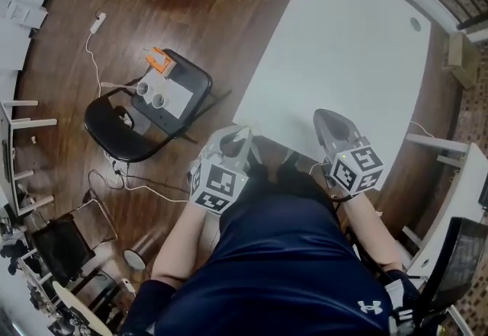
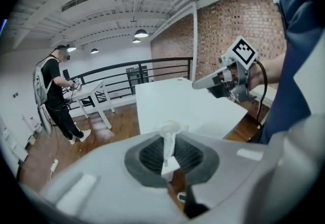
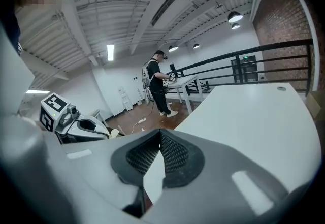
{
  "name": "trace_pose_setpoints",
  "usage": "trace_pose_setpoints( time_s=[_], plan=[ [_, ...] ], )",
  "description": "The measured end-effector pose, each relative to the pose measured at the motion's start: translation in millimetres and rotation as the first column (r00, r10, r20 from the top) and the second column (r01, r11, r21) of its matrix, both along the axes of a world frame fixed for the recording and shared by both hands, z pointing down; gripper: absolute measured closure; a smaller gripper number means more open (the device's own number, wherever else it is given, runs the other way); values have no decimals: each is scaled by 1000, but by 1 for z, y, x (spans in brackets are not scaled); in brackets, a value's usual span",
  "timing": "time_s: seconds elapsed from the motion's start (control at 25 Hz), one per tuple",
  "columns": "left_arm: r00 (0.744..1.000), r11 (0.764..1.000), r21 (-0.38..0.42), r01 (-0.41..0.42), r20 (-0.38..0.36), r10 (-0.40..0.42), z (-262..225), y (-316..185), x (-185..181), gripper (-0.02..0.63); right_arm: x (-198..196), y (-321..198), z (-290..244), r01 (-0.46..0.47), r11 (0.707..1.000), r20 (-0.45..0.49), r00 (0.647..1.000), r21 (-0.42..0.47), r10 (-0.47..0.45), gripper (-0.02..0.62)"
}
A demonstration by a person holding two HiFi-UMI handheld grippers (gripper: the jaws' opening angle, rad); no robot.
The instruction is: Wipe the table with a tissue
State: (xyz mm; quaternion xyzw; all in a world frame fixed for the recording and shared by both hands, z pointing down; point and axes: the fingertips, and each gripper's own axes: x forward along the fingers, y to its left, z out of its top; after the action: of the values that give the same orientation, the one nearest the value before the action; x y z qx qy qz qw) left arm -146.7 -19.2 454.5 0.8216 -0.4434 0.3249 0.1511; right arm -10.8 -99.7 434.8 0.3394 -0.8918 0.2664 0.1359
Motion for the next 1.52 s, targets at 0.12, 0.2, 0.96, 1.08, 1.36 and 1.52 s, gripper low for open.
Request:
trace_pose_setpoints(
  time_s=[0.12,0.2,0.96,1.08,1.36,1.52],
  plan=[
    [996,999,8,42,-82,-41,-7,6,-9,586,-9,8,1,-5,1000,3,1000,19,5,592],
    [983,997,2,74,-170,-73,-17,7,-9,586,-11,13,0,-15,999,4,1000,37,15,592],
    [862,981,102,168,-498,-96,-123,-22,33,586,3,8,-96,-113,976,172,982,187,81,592],
    [855,975,113,193,-507,-110,-127,-28,27,586,-3,5,-105,-93,973,177,983,212,55,592],
    [829,970,92,227,-541,-143,-124,-30,24,586,-7,9,-116,-78,968,197,980,238,31,592],
    [821,970,81,230,-551,-149,-121,-31,23,586,-9,10,-117,-89,968,216,976,233,38,592]
  ],
)
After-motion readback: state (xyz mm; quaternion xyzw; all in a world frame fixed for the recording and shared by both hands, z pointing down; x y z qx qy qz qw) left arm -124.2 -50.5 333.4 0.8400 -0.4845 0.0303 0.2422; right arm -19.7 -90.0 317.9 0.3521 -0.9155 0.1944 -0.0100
